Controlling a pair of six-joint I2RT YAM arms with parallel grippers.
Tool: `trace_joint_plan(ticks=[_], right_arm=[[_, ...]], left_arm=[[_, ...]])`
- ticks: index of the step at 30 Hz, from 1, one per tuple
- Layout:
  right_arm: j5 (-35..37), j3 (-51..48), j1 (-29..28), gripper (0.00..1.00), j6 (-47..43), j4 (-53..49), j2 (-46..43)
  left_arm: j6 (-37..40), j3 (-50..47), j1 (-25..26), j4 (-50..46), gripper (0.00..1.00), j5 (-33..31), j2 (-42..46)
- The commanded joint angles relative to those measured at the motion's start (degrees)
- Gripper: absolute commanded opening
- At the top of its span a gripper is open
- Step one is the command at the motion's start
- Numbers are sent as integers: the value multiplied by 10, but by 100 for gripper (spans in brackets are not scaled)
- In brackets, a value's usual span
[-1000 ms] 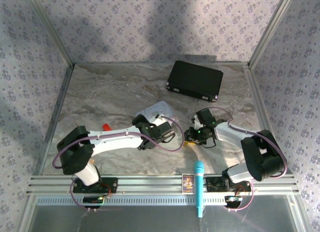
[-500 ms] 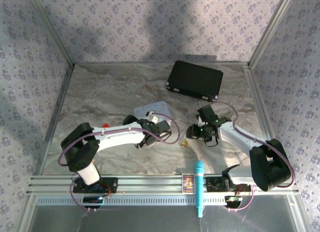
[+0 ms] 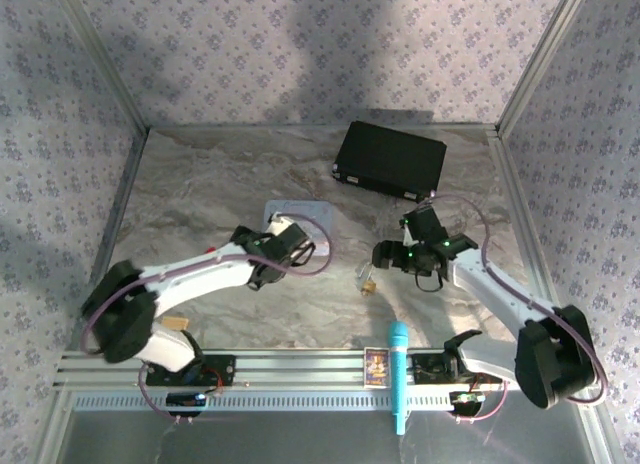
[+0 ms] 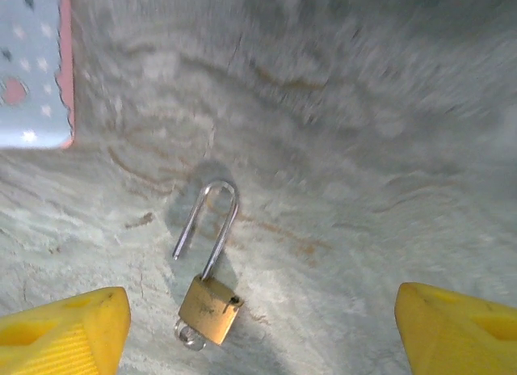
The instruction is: Unlock the padlock with the key
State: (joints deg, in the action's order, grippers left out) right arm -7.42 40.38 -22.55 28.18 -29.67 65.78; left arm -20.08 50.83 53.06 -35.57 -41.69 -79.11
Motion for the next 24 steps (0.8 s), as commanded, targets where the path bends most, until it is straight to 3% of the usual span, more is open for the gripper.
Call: trace_joint_plan(ticks=[1, 5, 8, 10, 13, 17, 20, 22, 24], right_arm=[[96, 10, 20, 88, -13, -19, -40], [165, 1, 59, 91, -36, 10, -73], [244, -32, 90, 95, -68, 64, -104], [296, -76, 99, 94, -98, 116, -131], [333, -142, 115, 92, -180, 222, -172], [328, -215, 168, 90, -211, 350, -190], [294, -274, 203, 89, -217, 503, -154], [275, -271, 219, 90, -219, 552, -103], [267, -265, 218, 89, -225, 590, -57]], left_arm=[[5, -31, -12, 51, 100, 73, 115], [0, -57, -68, 80, 100, 96, 220], [-40, -80, -146, 103, 100, 53, 259], [-8, -102, -196, 148, 100, 45, 267], [46, -150, -233, 259, 100, -21, 255], [90, -197, -306, 400, 100, -58, 183], [110, -203, -359, 469, 100, -50, 112], [155, -226, -384, 563, 100, -18, 76], [143, -239, -425, 603, 100, 43, 48]])
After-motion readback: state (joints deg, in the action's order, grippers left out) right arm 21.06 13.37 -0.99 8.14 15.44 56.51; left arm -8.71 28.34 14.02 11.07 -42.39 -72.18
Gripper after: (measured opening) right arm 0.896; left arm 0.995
